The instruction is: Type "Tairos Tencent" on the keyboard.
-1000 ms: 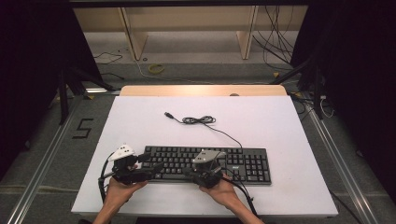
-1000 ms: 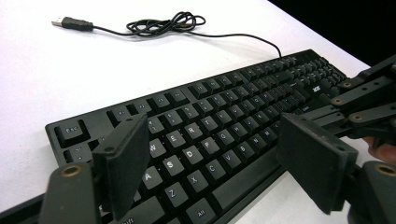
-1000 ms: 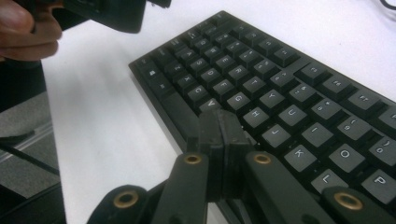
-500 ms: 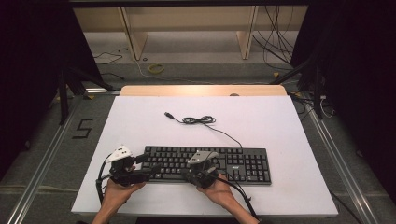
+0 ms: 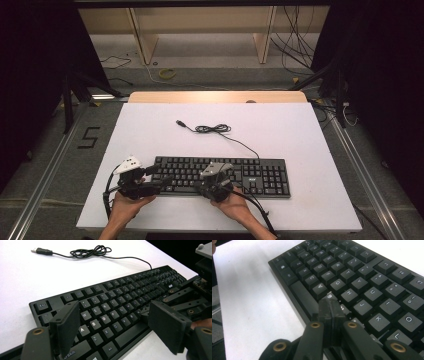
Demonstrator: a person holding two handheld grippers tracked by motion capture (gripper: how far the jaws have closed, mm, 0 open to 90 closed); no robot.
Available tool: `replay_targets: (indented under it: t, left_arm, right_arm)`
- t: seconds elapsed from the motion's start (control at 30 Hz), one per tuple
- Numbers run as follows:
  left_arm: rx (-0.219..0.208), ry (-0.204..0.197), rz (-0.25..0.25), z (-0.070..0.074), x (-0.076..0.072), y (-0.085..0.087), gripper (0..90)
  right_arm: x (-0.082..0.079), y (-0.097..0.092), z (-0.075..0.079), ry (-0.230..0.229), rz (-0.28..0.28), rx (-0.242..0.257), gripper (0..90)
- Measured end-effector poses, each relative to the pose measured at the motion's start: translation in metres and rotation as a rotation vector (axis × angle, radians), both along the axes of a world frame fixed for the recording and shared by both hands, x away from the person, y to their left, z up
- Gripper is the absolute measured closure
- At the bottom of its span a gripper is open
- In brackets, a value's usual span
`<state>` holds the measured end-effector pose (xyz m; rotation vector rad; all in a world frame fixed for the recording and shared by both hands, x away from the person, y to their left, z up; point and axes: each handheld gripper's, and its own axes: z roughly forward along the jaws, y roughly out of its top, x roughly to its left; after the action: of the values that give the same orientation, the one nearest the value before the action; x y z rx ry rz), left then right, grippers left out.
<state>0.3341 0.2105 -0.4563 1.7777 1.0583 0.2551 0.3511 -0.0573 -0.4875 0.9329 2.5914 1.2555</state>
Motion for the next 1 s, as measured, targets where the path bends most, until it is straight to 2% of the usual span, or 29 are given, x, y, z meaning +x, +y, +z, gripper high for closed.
replay_targets:
  t: [0.1, 0.23, 0.43, 0.77, 1.0]
  left_arm:
    - [0.000, -0.001, 0.002, -0.001, 0.001, 0.001, 25.4]
    - [-0.004, 0.000, 0.009, -0.001, 0.001, 0.002, 25.4]
    - [0.001, 0.000, 0.011, -0.001, 0.001, 0.002, 25.5]
    - [0.018, 0.009, 0.023, -0.002, 0.002, 0.003, 26.8]
    - [0.043, 0.030, 0.032, -0.004, 0.003, 0.004, 31.3]
  right_arm:
    - [0.000, -0.001, 0.001, 0.012, -0.002, 0.009, 90.0]
    - [0.000, -0.004, 0.006, 0.002, 0.015, 0.057, 85.0]
    - [0.001, -0.009, 0.013, 0.000, 0.007, 0.091, 76.8]
    - [0.008, -0.016, 0.023, -0.005, -0.019, 0.133, 54.4]
    - [0.015, -0.019, 0.029, 0.000, -0.037, 0.141, 43.7]
